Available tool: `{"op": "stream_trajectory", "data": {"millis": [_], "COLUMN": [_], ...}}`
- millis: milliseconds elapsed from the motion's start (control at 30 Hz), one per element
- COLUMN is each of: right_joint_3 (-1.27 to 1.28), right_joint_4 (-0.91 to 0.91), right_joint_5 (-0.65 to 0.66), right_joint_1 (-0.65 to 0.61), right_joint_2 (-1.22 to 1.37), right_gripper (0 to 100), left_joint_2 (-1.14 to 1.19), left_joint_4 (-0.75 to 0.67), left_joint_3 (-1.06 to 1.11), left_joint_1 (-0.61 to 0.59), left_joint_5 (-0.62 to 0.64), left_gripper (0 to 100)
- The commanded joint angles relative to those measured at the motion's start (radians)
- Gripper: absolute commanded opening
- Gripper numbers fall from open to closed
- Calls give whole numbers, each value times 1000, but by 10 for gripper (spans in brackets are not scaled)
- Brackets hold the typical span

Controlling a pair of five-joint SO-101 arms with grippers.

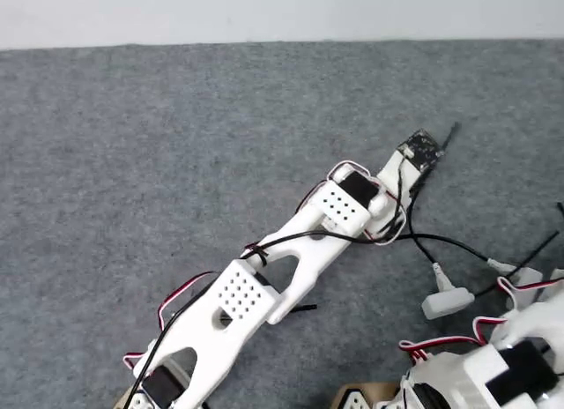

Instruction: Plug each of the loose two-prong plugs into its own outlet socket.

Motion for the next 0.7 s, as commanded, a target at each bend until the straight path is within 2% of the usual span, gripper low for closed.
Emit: {"op": "stream_trajectory", "data": {"millis": [0,233,467,567,667], "right_joint_3": [-49,-28,-34,-46,-83], "right_joint_4": [12,12,59,85,136], "right_joint_5": [-5,-5,-6,-5,-5], "right_joint_1": [-7,-8,-38,-58,-65], "right_joint_2": [-4,-5,-15,-16,-16], "right_gripper": [187,186,186,186,190], "left_joint_2": [25,100,163,180,180], "left_joint_4": [60,167,483,480,480], "left_joint_3": [-143,-344,-625,-607,-607], "left_joint_1": [-5,-74,-75,-74,-72], "left_joint_5": [6,253,419,479,477], "left_gripper": [16,12,12,12,11]}}
